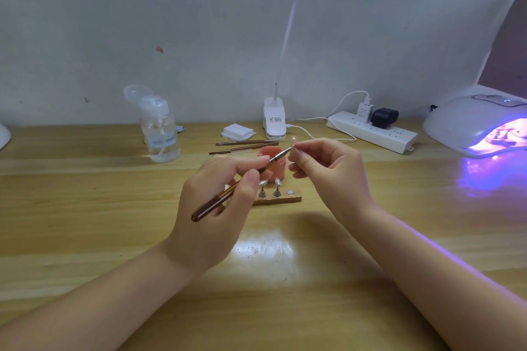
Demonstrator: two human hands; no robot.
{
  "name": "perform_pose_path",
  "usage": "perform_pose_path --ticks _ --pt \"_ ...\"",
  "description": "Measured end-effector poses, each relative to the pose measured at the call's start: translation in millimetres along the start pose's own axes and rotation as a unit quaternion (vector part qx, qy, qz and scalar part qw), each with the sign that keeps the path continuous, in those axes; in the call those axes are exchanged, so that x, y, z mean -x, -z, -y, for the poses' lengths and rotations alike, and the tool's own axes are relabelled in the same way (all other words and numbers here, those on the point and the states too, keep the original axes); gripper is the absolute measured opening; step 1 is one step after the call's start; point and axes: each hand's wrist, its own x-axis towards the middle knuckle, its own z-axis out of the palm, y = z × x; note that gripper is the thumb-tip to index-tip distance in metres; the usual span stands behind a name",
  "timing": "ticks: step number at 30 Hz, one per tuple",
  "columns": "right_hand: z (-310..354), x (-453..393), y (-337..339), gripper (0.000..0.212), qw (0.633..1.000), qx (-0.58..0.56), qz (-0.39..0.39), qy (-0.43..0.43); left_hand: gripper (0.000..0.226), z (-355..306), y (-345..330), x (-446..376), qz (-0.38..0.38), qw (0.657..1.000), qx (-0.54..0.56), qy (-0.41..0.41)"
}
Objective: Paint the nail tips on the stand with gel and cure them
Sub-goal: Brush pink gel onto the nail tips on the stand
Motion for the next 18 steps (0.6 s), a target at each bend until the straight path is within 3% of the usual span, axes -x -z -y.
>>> perform_pose_path --ticks 6,9,13,18 --pt "-3 -1 0 0.009 1.000 0.001 0.001 0.005 0.028 0 -1 0 0.010 1.000 -0.010 0.005" --pt "-7 -2 2 0.012 1.000 0.008 -0.008 0.004 0.024 -2 1 -1 0.022 0.999 0.036 0.013" --pt "-19 -4 7 0.013 0.998 0.057 -0.023 -0.008 0.013 -3 6 -18 0.002 0.995 0.058 0.081" --pt "-31 -1 9 0.013 0.994 0.101 -0.030 -0.016 0.018 7 14 -54 -0.027 0.988 0.014 0.153"
